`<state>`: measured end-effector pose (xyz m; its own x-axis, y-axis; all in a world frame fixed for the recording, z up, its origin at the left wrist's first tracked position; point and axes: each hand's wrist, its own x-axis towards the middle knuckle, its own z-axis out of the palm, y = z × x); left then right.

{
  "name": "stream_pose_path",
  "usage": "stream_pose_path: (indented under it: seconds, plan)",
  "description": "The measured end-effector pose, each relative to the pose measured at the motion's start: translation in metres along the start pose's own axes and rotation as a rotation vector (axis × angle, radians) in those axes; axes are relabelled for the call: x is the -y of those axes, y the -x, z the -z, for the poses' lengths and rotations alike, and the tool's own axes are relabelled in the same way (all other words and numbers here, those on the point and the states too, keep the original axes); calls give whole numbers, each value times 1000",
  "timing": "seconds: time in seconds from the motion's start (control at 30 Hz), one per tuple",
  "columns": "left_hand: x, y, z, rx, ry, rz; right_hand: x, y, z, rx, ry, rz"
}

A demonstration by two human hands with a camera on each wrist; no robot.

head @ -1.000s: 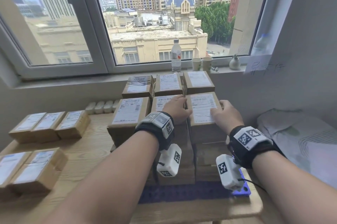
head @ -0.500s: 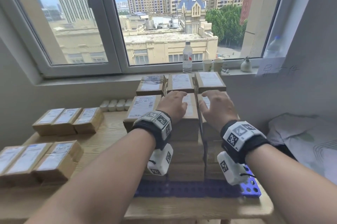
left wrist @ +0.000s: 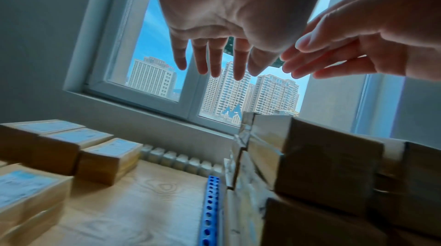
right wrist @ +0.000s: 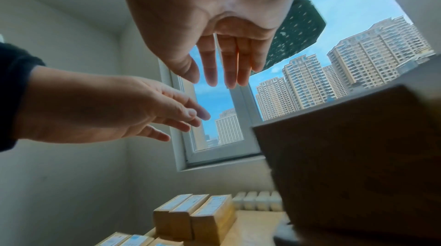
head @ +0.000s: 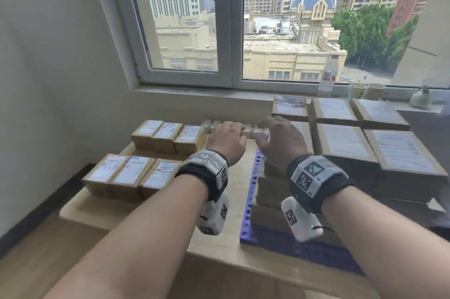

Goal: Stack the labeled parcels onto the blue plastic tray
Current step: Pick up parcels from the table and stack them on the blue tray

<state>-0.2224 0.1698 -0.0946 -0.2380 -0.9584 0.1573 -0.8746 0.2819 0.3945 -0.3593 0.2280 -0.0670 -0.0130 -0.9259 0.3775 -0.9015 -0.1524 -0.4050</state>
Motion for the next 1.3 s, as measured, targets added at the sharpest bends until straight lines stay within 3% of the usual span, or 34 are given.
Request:
stream_pose_path:
  seconds: [0.27, 0.43, 0.73, 1.0, 1.3]
  plan:
    - [130, 41, 37, 28, 19, 106, 111, 1, -95, 120, -26, 37]
    - [203, 64, 51, 74, 16, 139, 169, -1, -151, 165, -64, -14]
    - [300, 77, 56, 72, 86, 253, 229, -3, -230, 277, -94, -102]
    - [365, 48, 59, 55, 94, 323, 248, -39, -296, 344, -97, -136]
    - [425, -41, 57, 85, 103, 374, 249, -132, -358, 415, -107, -159]
